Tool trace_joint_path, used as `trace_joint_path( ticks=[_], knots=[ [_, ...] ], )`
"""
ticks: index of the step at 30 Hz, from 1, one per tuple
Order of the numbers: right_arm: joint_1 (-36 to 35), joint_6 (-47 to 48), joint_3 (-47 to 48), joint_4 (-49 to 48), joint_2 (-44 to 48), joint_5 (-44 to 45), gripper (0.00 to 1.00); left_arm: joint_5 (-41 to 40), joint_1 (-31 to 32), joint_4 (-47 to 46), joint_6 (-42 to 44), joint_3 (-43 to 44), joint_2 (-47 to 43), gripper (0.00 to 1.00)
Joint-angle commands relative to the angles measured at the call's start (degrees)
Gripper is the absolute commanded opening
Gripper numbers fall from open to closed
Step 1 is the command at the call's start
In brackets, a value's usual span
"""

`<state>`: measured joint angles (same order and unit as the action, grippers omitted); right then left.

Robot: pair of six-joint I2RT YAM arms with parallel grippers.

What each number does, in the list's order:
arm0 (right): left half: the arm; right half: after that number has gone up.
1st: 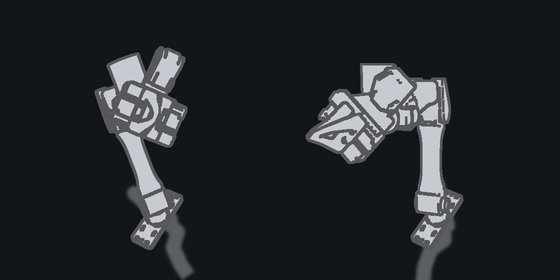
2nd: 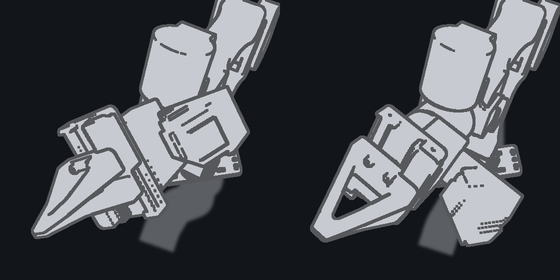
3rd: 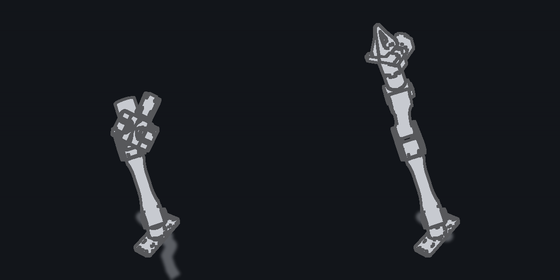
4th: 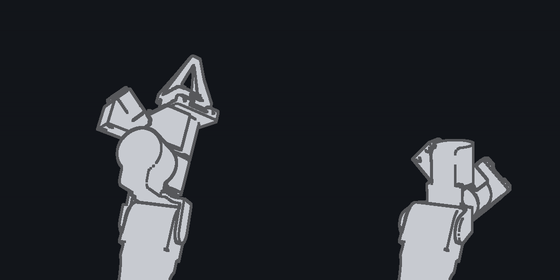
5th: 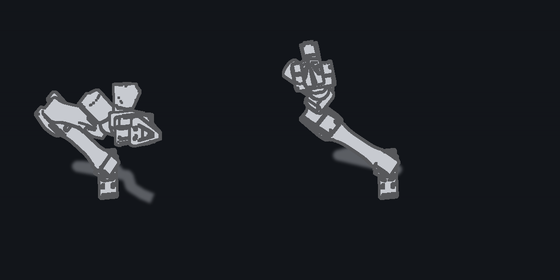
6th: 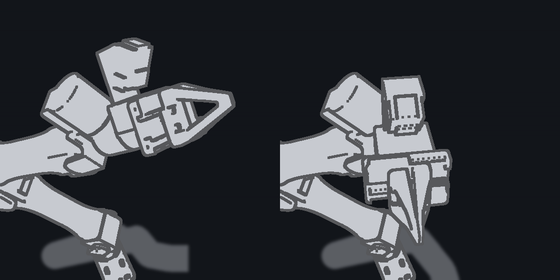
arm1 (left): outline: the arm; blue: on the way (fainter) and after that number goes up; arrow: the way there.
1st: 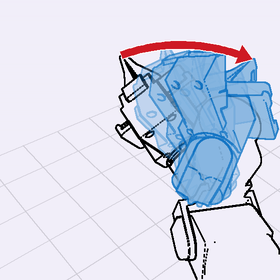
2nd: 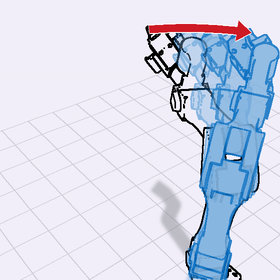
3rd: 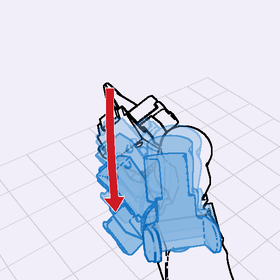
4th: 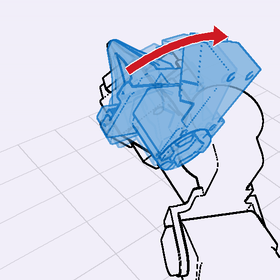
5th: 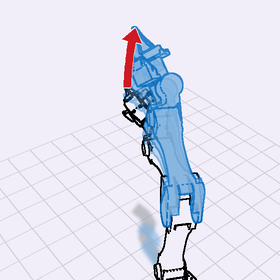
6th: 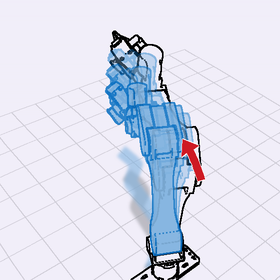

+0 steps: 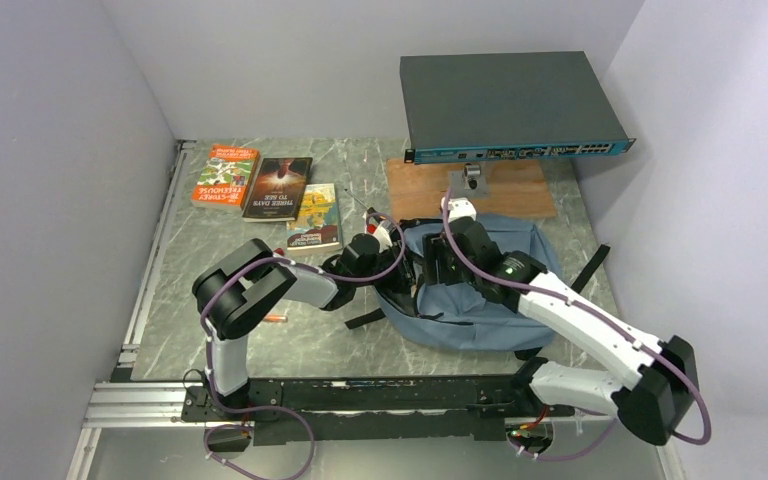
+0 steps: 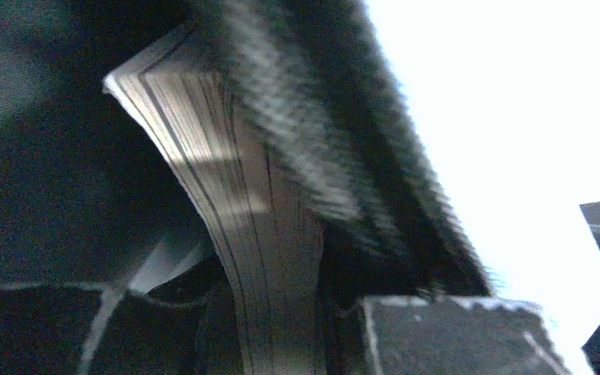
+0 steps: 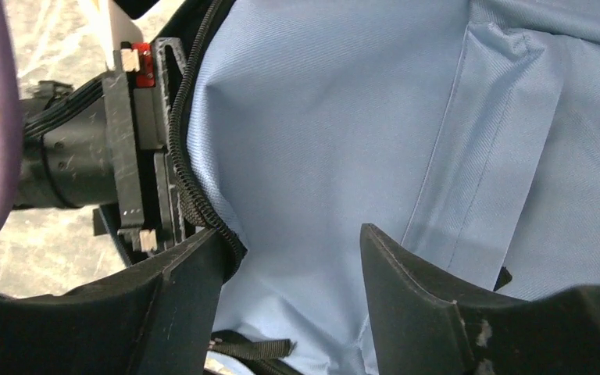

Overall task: Pack the student bag
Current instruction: Place the book in the student bag.

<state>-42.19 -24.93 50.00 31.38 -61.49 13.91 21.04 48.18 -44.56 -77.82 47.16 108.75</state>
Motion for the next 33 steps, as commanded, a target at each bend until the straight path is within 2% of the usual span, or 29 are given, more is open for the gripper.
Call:
trace_joint_path(
  ticks=[1,6,11,12,13,14,15,16,20,24,27,33],
  knots=[
    [-0.8,0.8,4.6,0.5,-4.5,1.9,0.67,-0.9,0.4,-0.3,0.7,0.9,-0.4,0.0],
    [-2.8,2.9,7.8,-1.5,-9.7,1.9,0.74,-0.4,0.5,1.1,1.5,1.6,-0.5,0.0],
    [-3.0,-0.4,8.9,-3.4,-12.1,3.4,0.72,-0.9,0.6,0.4,0.8,0.4,-0.5,0.0],
    [-3.0,-0.9,8.4,-4.2,-12.2,4.4,0.66,-0.8,0.5,0.5,0.8,0.3,-0.5,0.0],
    [-3.0,-1.3,7.9,-4.7,-12.2,5.7,0.53,-0.7,0.5,0.6,0.7,0.1,-0.6,0.0],
    [-3.0,-1.4,7.5,-5.2,-11.7,6.8,0.35,-0.7,0.6,0.7,0.5,-0.1,-0.7,0.0],
    [-3.0,-1.0,7.0,-6.0,-10.9,7.5,0.02,-0.6,0.5,0.9,0.5,-0.6,-1.0,0.0],
    [-3.0,-0.4,6.7,-7.0,-9.5,7.8,0.0,-0.5,0.5,1.5,0.5,-0.9,-1.4,0.0],
    [-3.1,2.2,-2.2,-18.6,5.5,5.8,0.0,1.6,-0.4,3.8,0.6,-1.7,-3.4,0.0],
    [-1.4,6.5,-17.8,-39.7,23.3,-7.4,0.0,6.3,-1.5,4.2,1.6,-1.7,-5.8,0.0],
    [0.8,4.9,-21.2,-45.4,25.0,-9.1,0.0,12.1,-1.7,4.3,1.4,-0.4,-6.4,0.0],
    [10.4,-3.0,-25.3,-56.9,22.9,-23.7,0.0,18.8,-1.7,-0.7,-3.3,1.5,-5.2,0.0]
  ],
)
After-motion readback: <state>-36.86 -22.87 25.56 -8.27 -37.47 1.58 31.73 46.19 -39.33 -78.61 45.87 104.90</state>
